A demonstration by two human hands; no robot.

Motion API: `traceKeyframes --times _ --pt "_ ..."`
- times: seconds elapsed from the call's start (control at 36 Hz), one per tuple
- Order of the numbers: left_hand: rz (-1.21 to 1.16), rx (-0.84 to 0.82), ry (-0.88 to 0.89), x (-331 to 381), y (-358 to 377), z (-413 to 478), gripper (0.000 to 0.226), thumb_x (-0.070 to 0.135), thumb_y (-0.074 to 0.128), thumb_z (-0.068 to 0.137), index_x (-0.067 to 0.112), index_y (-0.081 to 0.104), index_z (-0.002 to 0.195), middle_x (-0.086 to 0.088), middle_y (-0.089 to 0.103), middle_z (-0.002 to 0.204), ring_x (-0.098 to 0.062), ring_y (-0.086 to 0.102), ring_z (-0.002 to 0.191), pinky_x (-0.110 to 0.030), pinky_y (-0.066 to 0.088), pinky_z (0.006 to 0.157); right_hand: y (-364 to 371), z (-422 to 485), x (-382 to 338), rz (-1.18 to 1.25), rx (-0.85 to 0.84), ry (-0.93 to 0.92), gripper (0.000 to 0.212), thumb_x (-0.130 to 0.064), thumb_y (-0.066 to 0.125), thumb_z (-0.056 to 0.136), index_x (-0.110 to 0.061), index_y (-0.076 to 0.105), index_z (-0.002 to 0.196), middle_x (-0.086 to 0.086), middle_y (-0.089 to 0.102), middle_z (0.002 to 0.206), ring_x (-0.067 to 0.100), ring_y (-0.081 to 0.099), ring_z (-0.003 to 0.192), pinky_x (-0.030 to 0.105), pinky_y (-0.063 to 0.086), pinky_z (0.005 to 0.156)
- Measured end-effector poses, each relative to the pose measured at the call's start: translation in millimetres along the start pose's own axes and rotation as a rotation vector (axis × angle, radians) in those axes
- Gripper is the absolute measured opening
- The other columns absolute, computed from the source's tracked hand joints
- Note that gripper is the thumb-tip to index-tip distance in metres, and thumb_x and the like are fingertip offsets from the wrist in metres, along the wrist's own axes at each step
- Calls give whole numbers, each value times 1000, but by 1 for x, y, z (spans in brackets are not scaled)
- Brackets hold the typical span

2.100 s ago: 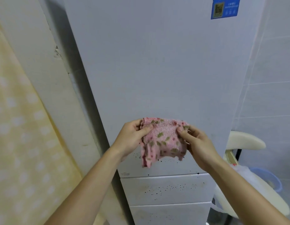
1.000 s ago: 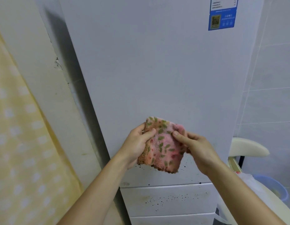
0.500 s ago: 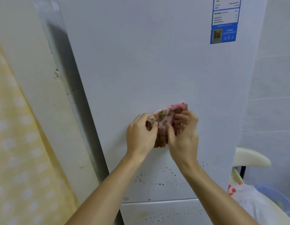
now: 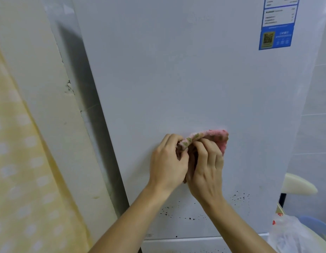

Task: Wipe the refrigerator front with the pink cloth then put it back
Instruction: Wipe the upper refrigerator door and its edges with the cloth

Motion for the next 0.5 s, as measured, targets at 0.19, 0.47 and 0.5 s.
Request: traceKeyframes --times 0.19,0.47,0.5 --pt "39 50 61 -14 -10 3 24 17 76 89 22 65 110 13 62 101 -7 58 86 -21 48 72 13 1 9 -77 -79 -135 70 -25 52 98 -17 28 163 9 23 170 25 9 163 47 7 132" --pt "97 292 275 -42 -44 16 17 21 67 97 10 70 109 1 59 107 -5 54 87 -24 53 70 31 27 0 -312 -73 -171 60 -59 35 109 -36 28 164 10 2 176 38 2 162 60 0 129" --pt "101 335 291 -47 -51 20 17 20 62 98 8 70 108 -2 59 108 -9 57 92 -27 54 76 32 31 -1 -325 -69 -186 60 -59 36 109 -35 29 164 10 2 176 39 2 162 61 1 129"
Point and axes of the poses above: each hand's wrist, its own z-axis towards the middle knuckle, its own y-axis out of the palm, x = y × z, the point moved 3 cm from there along z, towards the middle knuckle
